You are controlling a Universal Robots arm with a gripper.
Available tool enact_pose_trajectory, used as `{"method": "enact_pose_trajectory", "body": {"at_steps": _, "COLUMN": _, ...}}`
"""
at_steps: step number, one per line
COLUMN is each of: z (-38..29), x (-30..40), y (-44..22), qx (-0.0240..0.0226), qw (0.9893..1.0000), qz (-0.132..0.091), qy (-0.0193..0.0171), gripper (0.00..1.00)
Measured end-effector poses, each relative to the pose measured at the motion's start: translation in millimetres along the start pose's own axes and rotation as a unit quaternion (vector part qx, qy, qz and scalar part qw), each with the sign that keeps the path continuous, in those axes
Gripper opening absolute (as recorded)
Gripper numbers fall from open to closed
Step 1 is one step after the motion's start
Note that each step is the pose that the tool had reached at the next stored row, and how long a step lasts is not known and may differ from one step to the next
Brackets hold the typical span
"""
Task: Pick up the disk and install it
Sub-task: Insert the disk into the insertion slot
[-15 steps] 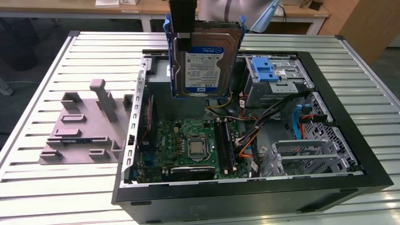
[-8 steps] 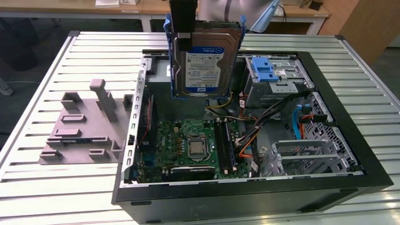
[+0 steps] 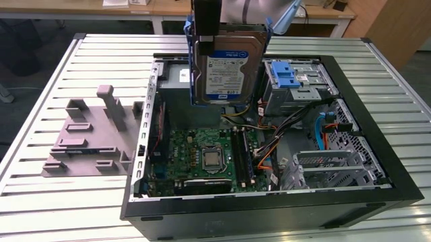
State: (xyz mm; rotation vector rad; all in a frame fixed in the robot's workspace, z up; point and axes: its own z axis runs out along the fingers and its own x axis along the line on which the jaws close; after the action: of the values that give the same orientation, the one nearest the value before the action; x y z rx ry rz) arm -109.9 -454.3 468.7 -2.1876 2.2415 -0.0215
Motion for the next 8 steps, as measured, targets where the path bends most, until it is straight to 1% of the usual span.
{"method": "enact_pose_trajectory", "body": {"at_steps": 2, "z": 0.2, "x": 2.8, "y": -0.2, "qx": 0.0000, "qw": 1.0000, "qz": 0.000, "qy": -0.0001, "gripper": 0.36}}
{"method": "enact_pose_trajectory", "body": {"at_steps": 8, "z": 0.8, "x": 19.7, "y": -0.8, "qx": 0.0001, "qw": 1.0000, "qz": 0.000, "qy": -0.0001, "gripper": 0.36}}
